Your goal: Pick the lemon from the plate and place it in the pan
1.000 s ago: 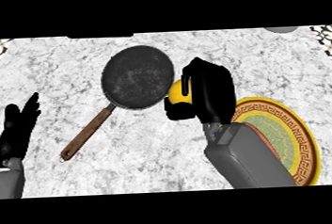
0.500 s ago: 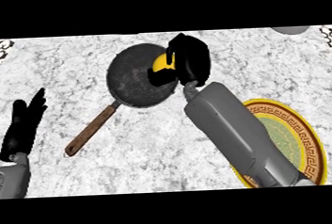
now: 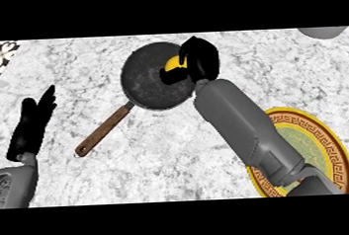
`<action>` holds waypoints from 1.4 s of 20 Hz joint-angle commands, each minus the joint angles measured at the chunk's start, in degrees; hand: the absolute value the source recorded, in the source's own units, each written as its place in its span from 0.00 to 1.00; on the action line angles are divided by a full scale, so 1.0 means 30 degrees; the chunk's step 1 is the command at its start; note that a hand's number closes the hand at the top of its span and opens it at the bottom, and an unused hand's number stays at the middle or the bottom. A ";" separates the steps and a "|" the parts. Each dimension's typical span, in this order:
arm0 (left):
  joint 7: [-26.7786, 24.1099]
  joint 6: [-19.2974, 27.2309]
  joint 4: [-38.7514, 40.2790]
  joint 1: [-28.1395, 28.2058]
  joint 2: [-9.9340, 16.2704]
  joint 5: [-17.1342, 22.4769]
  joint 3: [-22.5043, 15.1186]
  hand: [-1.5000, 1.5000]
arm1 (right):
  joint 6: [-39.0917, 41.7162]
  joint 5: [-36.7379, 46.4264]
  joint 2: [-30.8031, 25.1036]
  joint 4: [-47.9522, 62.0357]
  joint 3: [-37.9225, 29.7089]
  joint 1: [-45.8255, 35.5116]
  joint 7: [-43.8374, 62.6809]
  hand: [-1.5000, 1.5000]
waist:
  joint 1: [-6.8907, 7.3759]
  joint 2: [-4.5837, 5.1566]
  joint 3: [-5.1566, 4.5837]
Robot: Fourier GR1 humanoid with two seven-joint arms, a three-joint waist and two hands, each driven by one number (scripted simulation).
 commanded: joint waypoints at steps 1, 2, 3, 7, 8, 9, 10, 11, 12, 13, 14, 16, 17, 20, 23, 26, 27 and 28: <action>0.0409 0.0127 -0.0422 -0.0626 -0.0564 -0.0456 -0.0849 0.50 | -0.0857 -0.1874 0.0001 0.1716 0.0114 0.0061 -0.1708 1.00 | 0.0627 0.0198 0.0028; 0.0565 -0.0041 0.0140 -0.0929 -0.0312 -0.0066 -0.0323 0.50 | -0.0694 -0.2852 0.0001 0.1489 -0.0226 -0.0206 -0.1967 1.00 | 0.0591 0.0198 0.0022; -0.0287 -0.0007 0.0273 -0.0511 -0.0268 -0.0507 -0.0634 0.50 | -0.1146 -0.3366 0.0001 0.1358 -0.0533 0.0066 -0.2580 1.00 | 0.0785 0.0308 0.0025; -0.0030 -0.0027 0.0027 -0.1048 -0.0522 -0.0387 -0.0772 0.50 | -0.0845 -0.5323 0.0001 0.2087 -0.0940 -0.0056 -0.2959 0.00 | 0.1377 0.0394 0.0037; -0.0114 0.0018 0.0414 -0.0939 -0.0682 -0.0523 -0.0918 0.50 | -0.0769 -0.5540 0.0001 0.2230 -0.1089 -0.0167 -0.3593 0.00 | 0.1346 0.0500 0.0035; -0.0677 -0.0290 0.0596 -0.0605 -0.0358 -0.0256 -0.0599 0.50 | -0.1141 -0.5725 0.0001 0.2392 -0.0913 0.0608 -0.4364 0.00 | 0.1498 0.0550 0.0027; -0.0078 -0.0129 0.0259 -0.1243 -0.0424 -0.0462 -0.0802 0.50 | -0.1168 -0.5911 0.0001 0.2603 -0.1054 -0.0158 -0.4294 0.00 | 0.1464 0.0485 0.0044; -0.0074 -0.0502 0.0262 -0.1175 -0.0170 -0.0109 -0.0543 0.50 | -0.0884 -0.6332 0.0001 0.2702 -0.1002 0.0041 -0.4687 0.00 | 0.1602 0.0468 0.0043; -0.0447 -0.0539 0.0211 -0.0851 -0.0302 -0.0190 -0.0738 0.50 | -0.1485 -0.6519 0.0001 0.2702 -0.0773 0.0109 -0.4848 0.00 | 0.1797 0.0436 0.0034; -0.0002 -0.0216 0.0296 -0.1380 -0.0740 -0.0308 -0.0935 0.50 | -0.1593 -0.6790 0.0001 0.2711 -0.0905 0.0047 -0.5399 0.00 | 0.1533 0.0467 0.0047; 0.0370 -0.0299 0.0377 -0.1849 -0.0526 -0.0413 -0.0940 0.50 | -0.1642 -0.7057 0.0001 0.2737 -0.0976 -0.0153 -0.5643 0.00 | 0.1554 0.0518 0.0057; -0.0449 -0.0330 0.0638 -0.0977 -0.0803 -0.0268 -0.0948 0.50 | -0.2329 -0.7671 0.0001 0.2632 -0.1257 -0.0281 -0.6217 0.00 | 0.1682 0.0475 0.0030; -0.0033 -0.0074 0.0240 -0.1422 -0.0754 -0.0536 -0.1058 0.50 | -0.3003 -0.7898 0.0001 0.2455 -0.1503 -0.0232 -0.6757 0.00 | 0.1881 0.0536 0.0071; -0.0261 -0.0247 0.0469 -0.1201 -0.0633 -0.0453 -0.0958 0.50 | -0.4291 -0.8645 0.0001 0.2303 -0.1712 -0.0225 -0.7996 0.00 | 0.1695 0.0412 0.0050; 0.0037 -0.0372 0.0780 -0.2029 -0.0395 -0.0206 -0.0587 0.50 | -0.5575 -0.9509 0.0001 0.2291 -0.2157 -0.0600 -0.8601 0.00 | 0.1559 0.0440 0.0040; -0.0208 -0.0338 0.0860 -0.0951 -0.0282 -0.0282 -0.0488 0.50 | -0.6300 -1.0300 0.0001 0.2754 -0.2618 -0.1029 -0.9065 0.00 | 0.1095 0.0190 0.0016; 0.0100 -0.0571 0.0550 -0.1392 0.0066 -0.0003 -0.0185 0.50 | -0.6894 -1.0665 0.0001 0.2726 -0.2596 -0.0446 -0.9530 0.00 | 0.0958 0.0115 0.0029; 0.0099 0.0149 0.0716 -0.1089 -0.0397 -0.0268 -0.0197 0.50 | -0.6615 -1.1135 0.0001 0.2503 -0.2724 -0.0148 -1.0233 0.00 | 0.0481 0.0024 0.0029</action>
